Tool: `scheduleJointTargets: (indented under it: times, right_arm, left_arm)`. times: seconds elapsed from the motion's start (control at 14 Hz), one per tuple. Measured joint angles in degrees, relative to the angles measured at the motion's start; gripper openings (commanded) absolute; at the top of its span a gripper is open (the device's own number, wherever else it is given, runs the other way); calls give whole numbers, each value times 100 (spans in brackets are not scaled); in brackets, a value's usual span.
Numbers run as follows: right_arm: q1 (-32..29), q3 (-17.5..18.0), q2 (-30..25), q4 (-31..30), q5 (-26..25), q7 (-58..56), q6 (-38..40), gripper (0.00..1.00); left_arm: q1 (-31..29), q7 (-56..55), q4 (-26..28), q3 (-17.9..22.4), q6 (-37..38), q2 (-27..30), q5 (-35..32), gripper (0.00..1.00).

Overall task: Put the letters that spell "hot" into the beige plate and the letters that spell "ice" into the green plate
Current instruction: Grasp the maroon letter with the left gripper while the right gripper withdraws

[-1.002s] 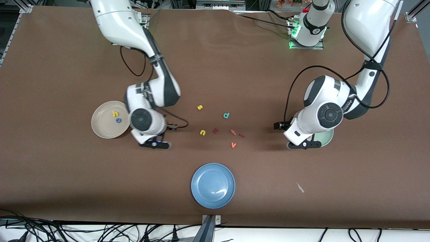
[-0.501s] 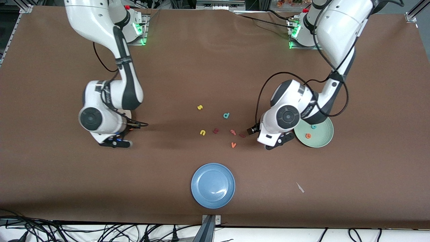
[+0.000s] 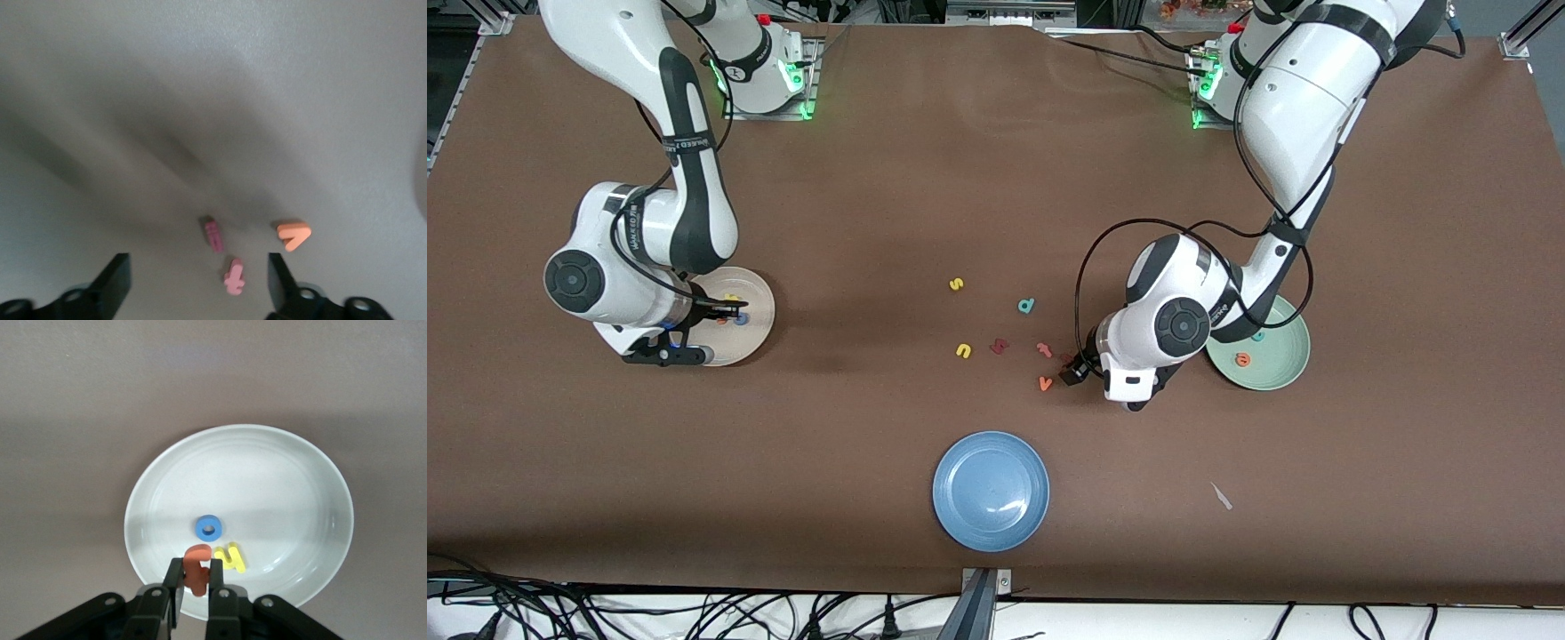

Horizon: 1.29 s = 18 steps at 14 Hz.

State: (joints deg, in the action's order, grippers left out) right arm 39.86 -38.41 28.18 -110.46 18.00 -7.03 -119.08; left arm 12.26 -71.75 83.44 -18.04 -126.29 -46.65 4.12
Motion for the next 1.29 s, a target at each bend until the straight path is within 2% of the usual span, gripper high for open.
scheduleJointTargets:
  times: [0.14, 0.21, 0.29, 0.86, 1.29]
  right_arm:
    - [-11, -12, 0, -12, 30, 45, 74, 100]
    - [-29, -24, 0, -7, 82, 48, 97, 100]
    - [-50, -37, 0, 17, 119, 48, 142, 100]
    - [-479, -56, 37, 1142, 142, 48, 1411, 100]
    - [-522, -19, 125, 1403, 142, 55, 1580, 100]
  left_arm:
    - [14, -300, -1, -2, -226, -70, 0, 53]
    - [39, -382, -2, -4, -317, -98, 0, 42]
    - [72, -420, -3, -5, -372, -125, 0, 38]
    - [200, -431, 15, 6, -404, -289, -224, 39]
    - [217, -430, 41, 8, -402, -336, -289, 38]
